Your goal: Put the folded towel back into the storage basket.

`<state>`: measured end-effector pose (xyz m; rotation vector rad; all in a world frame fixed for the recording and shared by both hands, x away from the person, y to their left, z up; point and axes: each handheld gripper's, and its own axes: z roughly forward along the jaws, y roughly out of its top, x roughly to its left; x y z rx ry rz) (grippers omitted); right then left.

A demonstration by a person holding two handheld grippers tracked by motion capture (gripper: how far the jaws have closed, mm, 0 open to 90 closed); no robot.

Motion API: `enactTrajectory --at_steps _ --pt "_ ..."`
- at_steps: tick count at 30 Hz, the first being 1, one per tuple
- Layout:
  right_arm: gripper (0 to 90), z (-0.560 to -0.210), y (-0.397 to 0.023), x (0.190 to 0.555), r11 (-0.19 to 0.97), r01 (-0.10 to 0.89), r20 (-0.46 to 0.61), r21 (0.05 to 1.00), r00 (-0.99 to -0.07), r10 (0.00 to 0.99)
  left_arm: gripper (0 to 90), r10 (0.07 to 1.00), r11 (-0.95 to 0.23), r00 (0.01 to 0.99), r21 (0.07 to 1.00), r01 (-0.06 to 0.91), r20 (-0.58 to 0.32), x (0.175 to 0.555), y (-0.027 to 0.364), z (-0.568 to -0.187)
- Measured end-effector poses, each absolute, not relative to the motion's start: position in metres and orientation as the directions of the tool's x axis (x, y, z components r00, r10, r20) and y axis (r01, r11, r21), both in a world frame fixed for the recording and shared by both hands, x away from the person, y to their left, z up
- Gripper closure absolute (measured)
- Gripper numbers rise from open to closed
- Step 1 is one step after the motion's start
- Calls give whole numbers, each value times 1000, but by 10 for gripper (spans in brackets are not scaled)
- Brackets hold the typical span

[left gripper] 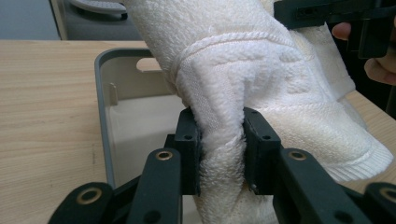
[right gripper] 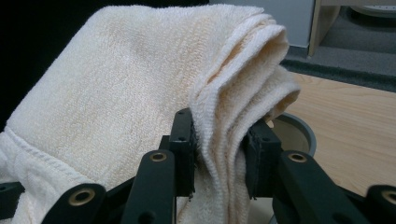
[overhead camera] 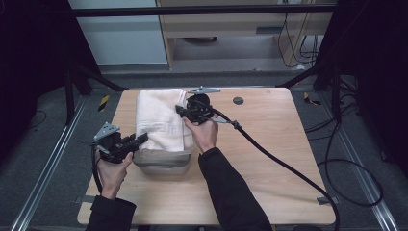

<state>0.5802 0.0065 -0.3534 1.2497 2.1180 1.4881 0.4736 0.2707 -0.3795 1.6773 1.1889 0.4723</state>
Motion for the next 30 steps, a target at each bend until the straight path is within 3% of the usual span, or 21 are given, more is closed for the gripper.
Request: enactTrajectory --at_steps 30 --pt "674 -407 23 589 165 521 193 838 -565 802 690 902 -110 398 807 580 -164 493 271 -416"
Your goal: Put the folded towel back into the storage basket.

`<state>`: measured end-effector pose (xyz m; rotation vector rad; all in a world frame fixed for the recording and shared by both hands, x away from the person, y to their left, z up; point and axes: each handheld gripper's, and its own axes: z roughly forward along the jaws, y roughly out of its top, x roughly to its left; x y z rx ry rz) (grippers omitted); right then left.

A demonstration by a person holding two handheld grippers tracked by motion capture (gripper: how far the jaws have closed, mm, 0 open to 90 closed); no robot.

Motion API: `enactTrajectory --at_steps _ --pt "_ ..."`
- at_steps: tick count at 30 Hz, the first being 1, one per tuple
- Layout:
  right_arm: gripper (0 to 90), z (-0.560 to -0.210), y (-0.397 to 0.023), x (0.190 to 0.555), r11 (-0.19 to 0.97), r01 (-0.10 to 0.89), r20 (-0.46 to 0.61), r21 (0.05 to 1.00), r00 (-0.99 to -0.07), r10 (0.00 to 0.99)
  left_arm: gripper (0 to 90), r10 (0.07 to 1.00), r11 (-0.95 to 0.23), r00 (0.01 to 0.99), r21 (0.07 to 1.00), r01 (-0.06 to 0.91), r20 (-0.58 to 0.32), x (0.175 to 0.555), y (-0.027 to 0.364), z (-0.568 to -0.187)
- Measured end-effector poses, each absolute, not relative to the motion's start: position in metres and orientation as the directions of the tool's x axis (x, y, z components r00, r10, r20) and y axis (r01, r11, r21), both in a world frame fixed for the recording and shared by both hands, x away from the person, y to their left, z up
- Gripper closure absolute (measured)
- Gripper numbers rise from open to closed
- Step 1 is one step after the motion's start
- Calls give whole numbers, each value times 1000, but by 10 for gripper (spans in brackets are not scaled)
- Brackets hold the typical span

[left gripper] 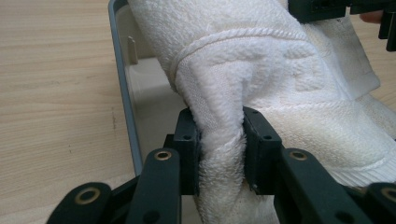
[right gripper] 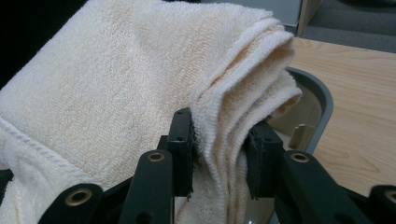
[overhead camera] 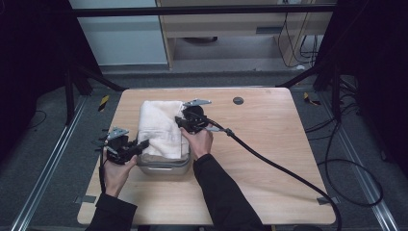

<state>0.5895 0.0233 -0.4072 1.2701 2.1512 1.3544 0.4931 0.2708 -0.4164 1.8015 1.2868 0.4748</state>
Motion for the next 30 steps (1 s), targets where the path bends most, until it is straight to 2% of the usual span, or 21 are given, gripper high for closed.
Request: enactTrajectory --at_steps 17,21,24,30 --pt "656 -421 27 588 216 520 143 826 -565 813 634 919 -150 374 764 627 -127 500 269 -428" --pt "641 -425 28 588 242 513 114 824 -568 815 594 929 -177 363 774 608 -73 499 266 -428" --pt "616 -428 29 589 266 513 103 816 -582 807 578 928 -162 364 797 581 -77 496 267 -422" --pt "540 -425 26 585 342 435 -18 833 -597 802 544 929 -136 360 822 552 -87 493 268 -416"
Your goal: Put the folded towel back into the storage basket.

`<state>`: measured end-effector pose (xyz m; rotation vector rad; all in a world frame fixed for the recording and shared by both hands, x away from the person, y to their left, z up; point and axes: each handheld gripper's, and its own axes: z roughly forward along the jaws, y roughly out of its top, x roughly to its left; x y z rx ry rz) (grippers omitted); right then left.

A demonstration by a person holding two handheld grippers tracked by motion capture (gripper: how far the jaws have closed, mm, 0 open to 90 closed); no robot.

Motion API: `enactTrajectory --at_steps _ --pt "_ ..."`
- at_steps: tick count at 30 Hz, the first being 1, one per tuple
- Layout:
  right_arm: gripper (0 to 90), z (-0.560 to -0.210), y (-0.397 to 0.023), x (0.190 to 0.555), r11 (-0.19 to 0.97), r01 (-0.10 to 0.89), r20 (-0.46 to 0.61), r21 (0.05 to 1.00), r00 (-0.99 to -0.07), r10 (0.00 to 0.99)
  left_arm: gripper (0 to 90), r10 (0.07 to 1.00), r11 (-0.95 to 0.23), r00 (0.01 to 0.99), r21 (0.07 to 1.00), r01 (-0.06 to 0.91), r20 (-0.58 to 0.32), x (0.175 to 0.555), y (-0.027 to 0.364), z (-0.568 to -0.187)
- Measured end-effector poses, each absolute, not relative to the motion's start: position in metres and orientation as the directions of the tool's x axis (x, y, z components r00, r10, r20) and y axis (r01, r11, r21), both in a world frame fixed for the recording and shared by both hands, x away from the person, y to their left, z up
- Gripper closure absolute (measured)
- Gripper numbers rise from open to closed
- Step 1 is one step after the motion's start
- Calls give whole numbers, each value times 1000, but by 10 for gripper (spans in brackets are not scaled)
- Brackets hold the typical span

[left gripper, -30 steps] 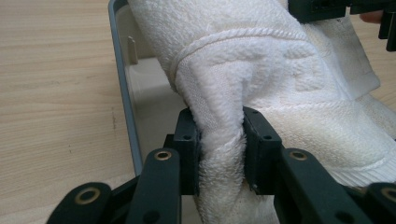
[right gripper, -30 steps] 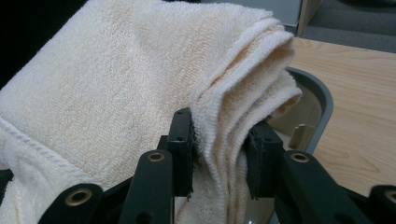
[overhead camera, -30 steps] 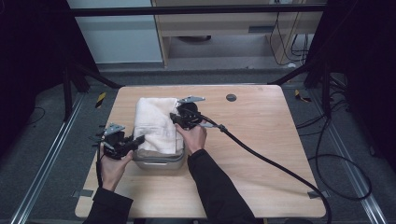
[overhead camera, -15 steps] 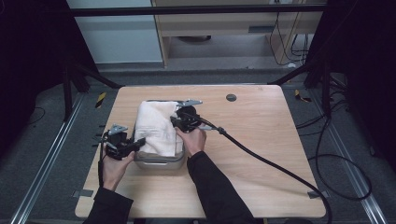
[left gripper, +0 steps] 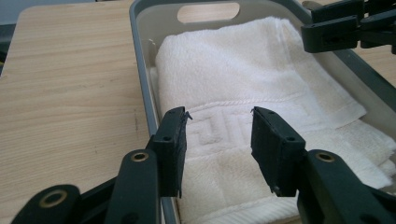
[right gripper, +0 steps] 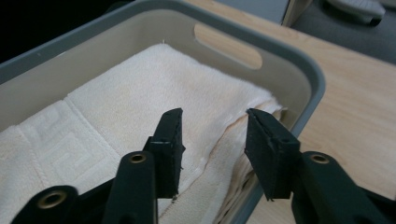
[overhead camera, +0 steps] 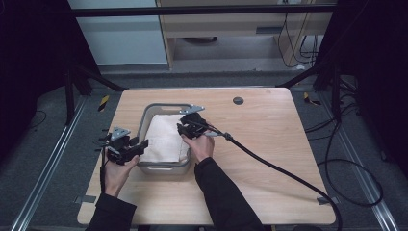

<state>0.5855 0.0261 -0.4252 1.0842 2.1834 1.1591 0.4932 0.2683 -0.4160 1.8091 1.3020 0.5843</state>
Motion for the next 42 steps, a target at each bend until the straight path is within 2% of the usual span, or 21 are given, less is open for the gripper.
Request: enactTrajectory --at_steps 6,12,17,21,29,42 --pt "437 -403 13 578 320 352 -54 880 -595 802 501 911 -116 396 852 511 -114 488 262 -410" --pt "317 -390 -14 571 286 331 -44 899 -582 812 437 886 -115 446 873 474 -125 482 247 -405" --pt "259 -386 -40 563 272 326 -38 905 -577 816 377 865 -131 490 895 428 -108 475 225 -405" --pt "243 -390 -67 555 255 334 -27 907 -559 829 351 842 -143 528 899 414 -108 468 201 -409" --pt "213 -410 -127 535 259 375 -24 890 -529 848 324 788 -221 615 914 340 -38 448 153 -413" --pt "189 -429 -197 505 205 387 18 899 -501 865 347 756 -267 654 905 331 -17 441 133 -419"
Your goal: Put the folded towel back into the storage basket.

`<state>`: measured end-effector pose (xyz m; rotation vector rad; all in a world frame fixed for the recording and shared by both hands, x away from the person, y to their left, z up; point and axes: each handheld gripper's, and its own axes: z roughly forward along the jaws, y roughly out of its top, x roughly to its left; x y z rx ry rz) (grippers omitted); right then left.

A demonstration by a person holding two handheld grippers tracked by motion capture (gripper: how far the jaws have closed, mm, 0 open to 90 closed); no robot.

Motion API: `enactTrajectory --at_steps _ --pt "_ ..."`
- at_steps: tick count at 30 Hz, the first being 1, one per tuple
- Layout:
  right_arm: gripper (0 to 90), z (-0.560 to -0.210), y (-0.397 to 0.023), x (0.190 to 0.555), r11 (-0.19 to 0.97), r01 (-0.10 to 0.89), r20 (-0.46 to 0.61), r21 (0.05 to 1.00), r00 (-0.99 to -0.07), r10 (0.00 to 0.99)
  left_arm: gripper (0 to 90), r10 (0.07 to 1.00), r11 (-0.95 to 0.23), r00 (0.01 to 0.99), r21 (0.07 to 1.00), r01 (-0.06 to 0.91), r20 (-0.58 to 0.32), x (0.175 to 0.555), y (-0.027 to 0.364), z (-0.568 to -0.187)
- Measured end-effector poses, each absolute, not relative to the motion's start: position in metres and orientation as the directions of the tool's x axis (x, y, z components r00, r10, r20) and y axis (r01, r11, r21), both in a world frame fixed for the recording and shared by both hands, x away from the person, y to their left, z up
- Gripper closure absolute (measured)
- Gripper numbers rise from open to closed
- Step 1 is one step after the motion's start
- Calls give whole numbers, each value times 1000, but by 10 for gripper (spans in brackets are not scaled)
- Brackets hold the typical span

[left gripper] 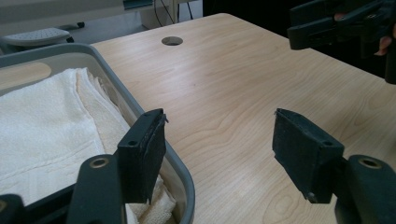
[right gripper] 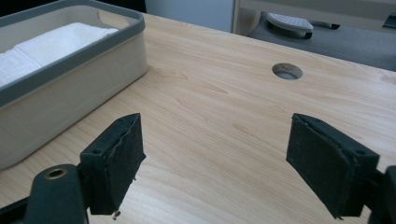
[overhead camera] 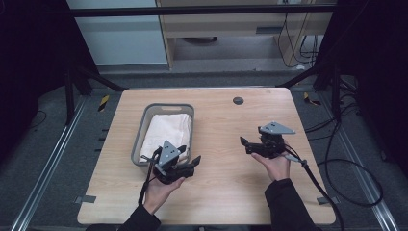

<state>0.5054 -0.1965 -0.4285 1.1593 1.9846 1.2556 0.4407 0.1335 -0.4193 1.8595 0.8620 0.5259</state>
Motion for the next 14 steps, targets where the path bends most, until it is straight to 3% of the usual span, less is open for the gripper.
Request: enactTrajectory --at_steps 14 --pt "250 -450 -239 482 219 373 3 902 -512 859 436 747 -306 664 887 347 -2 438 135 -432"
